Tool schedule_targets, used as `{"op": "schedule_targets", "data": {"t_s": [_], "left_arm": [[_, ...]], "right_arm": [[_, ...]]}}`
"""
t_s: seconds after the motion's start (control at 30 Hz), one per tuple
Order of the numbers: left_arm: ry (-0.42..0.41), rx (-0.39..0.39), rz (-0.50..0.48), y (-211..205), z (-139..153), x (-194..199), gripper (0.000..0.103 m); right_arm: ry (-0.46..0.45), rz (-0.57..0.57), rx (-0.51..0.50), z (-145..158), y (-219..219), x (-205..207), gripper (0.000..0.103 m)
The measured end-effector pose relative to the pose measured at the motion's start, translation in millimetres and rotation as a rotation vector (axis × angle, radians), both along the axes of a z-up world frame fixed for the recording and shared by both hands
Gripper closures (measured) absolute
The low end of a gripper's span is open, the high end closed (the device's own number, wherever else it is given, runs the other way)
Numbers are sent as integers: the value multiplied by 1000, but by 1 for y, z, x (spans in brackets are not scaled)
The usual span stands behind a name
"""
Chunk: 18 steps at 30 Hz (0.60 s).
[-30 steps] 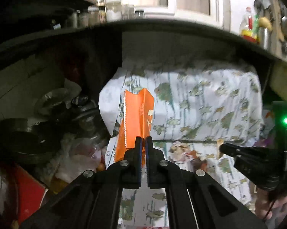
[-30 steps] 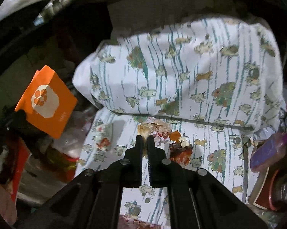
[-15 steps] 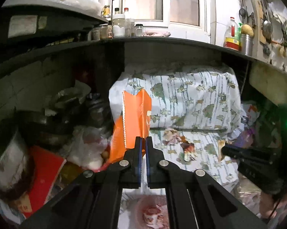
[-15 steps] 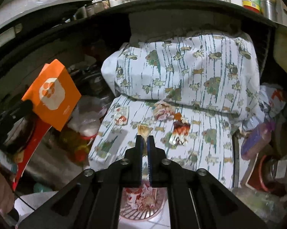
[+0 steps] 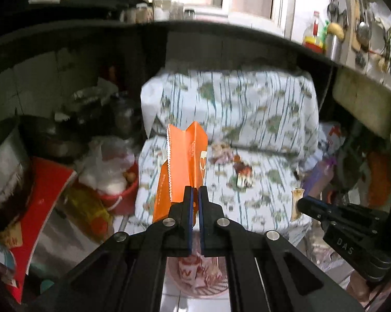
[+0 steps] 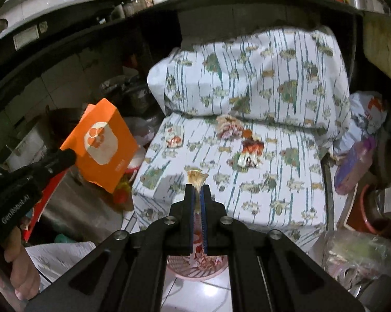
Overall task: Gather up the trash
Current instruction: 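Carry the orange box in the left gripper and scrap in the right over the basket, then open the left gripper to drop the box while the right gripper releases the scrap into the basket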
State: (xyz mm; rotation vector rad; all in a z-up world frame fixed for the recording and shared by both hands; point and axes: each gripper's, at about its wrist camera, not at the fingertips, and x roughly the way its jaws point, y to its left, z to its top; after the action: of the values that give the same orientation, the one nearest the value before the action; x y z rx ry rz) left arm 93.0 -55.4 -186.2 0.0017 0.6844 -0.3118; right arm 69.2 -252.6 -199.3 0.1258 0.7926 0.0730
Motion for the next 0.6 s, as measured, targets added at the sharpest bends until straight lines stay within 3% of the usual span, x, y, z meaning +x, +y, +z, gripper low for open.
{"op": "schedule_targets", "data": {"t_s": [0.3, 0.5, 0.6], "left_arm": [[254, -12, -16, -6, -79, 34, 99], [501, -100, -15, -2, -148, 58, 99], [664, -201, 1, -2, -189, 68, 99]], "right_arm": [[117, -27, -34, -55, -11, 20, 99], [247, -13, 8, -105, -11, 43, 99], [322, -20, 26, -134, -12, 52, 99]]}}
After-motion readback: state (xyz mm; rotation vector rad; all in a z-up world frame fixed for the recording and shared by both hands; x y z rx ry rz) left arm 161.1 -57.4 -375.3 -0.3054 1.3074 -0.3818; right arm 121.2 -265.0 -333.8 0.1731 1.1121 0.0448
